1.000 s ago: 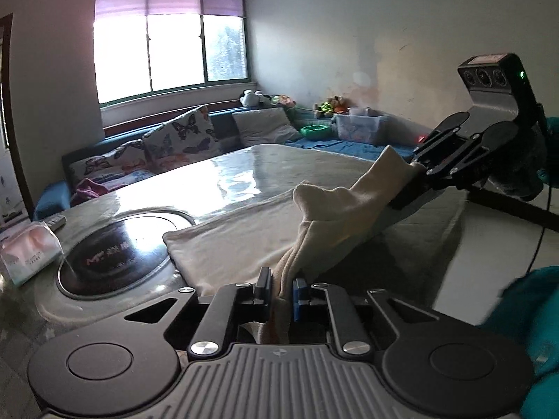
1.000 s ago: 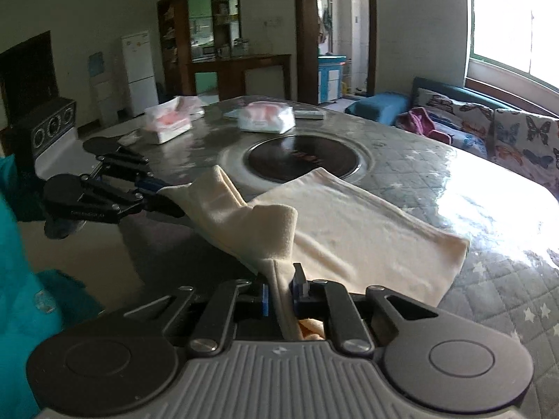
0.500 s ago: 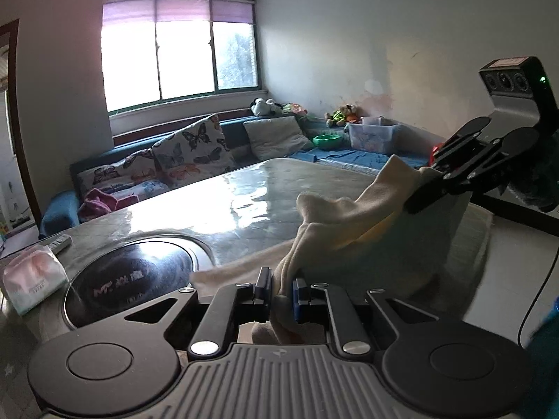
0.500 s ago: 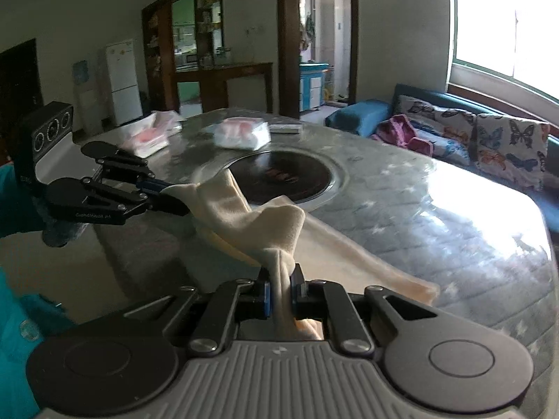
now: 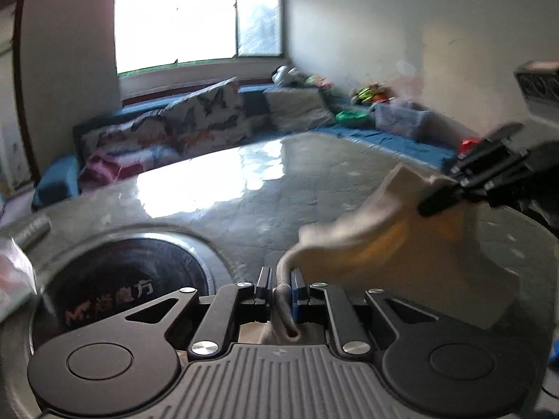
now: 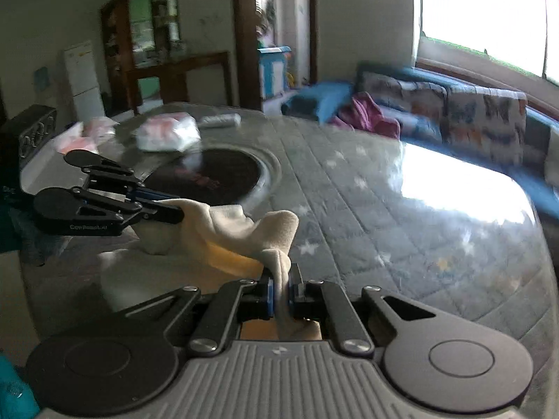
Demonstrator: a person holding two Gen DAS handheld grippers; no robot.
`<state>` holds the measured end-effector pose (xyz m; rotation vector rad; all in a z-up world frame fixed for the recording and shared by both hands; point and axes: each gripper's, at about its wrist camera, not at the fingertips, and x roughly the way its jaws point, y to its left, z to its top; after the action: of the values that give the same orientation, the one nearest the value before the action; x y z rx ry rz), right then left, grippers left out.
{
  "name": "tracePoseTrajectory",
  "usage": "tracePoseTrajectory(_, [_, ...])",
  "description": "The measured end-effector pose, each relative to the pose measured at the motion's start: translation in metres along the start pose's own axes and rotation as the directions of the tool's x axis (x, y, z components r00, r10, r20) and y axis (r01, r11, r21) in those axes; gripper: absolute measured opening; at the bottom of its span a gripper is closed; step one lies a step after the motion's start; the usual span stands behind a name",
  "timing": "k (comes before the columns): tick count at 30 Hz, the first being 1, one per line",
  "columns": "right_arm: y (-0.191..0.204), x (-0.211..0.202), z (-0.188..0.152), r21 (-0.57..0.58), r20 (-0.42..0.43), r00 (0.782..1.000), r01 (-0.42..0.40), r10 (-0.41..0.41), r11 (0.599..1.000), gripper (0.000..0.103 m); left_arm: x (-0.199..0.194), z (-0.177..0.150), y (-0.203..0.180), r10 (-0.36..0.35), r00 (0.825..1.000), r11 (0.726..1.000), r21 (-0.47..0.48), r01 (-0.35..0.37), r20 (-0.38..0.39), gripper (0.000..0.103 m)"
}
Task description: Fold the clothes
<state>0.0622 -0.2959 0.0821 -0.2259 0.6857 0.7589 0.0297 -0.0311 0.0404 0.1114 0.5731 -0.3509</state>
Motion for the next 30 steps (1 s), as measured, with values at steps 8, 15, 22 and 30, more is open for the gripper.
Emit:
tracePoseTrajectory(8, [-0.023, 0.021, -0.023, 0.136, -0.023, 0.995, 0.100, -0.097, 0.986, 0.028, 0.018, -0.006, 0.010, 0.072, 0.997, 0.996, -0.043, -0.074, -0.041, 0.020])
tracePoseTrajectory(15, [-0.009, 0.005, -0.015, 0.129, 0.054, 0.993, 0.093, -0.101, 0.987, 0.028, 0.002, 0.008, -0.011, 0.067, 0.998, 0.996, -0.059, -0.067, 0.009, 0.017])
tracePoseTrajectory(22, [0.012, 0.043, -0.007, 0.115, 0.006, 1.000, 0.021, -0.022, 0.993, 0.028, 0.022, 0.016, -0.031, -0.036, 0.999, 0.997, -0.067, 0.035, -0.020, 0.017])
tracePoseTrajectory(30, [0.013, 0.061, -0.011, 0.141, -0.007, 0.999, 0.052, -0.051, 0.989, 0.027, 0.049, 0.013, -0.028, 0.035, 0.997, 0.995, -0.085, -0.042, -0.073, 0.020])
